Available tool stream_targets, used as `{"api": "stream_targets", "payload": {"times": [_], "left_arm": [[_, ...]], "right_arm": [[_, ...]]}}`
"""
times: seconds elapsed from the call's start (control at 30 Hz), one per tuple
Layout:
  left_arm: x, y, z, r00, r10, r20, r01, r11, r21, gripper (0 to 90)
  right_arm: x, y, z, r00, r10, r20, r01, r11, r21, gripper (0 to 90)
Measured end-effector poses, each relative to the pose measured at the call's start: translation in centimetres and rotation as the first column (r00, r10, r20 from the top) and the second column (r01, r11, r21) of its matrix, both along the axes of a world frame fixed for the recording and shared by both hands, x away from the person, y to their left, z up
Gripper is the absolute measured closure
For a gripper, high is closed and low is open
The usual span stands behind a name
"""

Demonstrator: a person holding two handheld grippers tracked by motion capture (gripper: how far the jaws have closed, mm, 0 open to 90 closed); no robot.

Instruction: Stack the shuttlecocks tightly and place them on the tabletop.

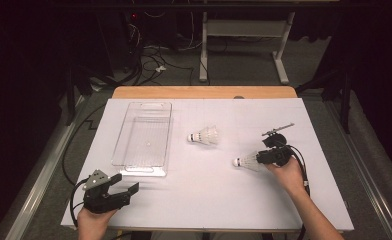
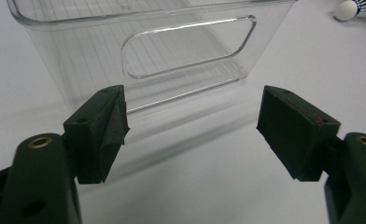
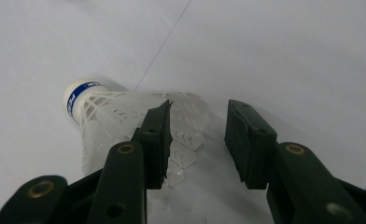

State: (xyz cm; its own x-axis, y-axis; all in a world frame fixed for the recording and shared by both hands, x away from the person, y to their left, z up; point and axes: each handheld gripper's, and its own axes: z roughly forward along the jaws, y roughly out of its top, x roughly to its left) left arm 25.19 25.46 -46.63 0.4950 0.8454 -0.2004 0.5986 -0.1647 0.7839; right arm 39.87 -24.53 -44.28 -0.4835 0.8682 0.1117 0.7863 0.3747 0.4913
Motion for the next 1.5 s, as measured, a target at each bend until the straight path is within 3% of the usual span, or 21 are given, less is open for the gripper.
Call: {"api": "stream_targets", "payload": {"times": [0.4, 0.93, 1.5], "left_arm": [[0.0, 0.0, 0.0, 1.0, 0.0, 0.0, 0.0, 1.0, 0.001, 25.6], [0.0, 0.0, 0.0, 1.0, 0.002, 0.0, -0.002, 1.0, 0.0, 25.7], [0.0, 0.0, 0.0, 1.0, 0.004, 0.002, -0.004, 1.0, -0.001, 25.8]], "right_arm": [[-0.4, -0.6, -0.3, 1.0, -0.007, 0.006, 0.007, 1.0, 0.015, 60.1], [-1.3, -1.3, 0.4, 0.9992, -0.017, 0.037, 0.016, 0.999, 0.046, 59.0], [-3.2, -2.7, 1.0, 0.9898, -0.024, 0.14, 0.013, 0.997, 0.081, 57.9]]}}
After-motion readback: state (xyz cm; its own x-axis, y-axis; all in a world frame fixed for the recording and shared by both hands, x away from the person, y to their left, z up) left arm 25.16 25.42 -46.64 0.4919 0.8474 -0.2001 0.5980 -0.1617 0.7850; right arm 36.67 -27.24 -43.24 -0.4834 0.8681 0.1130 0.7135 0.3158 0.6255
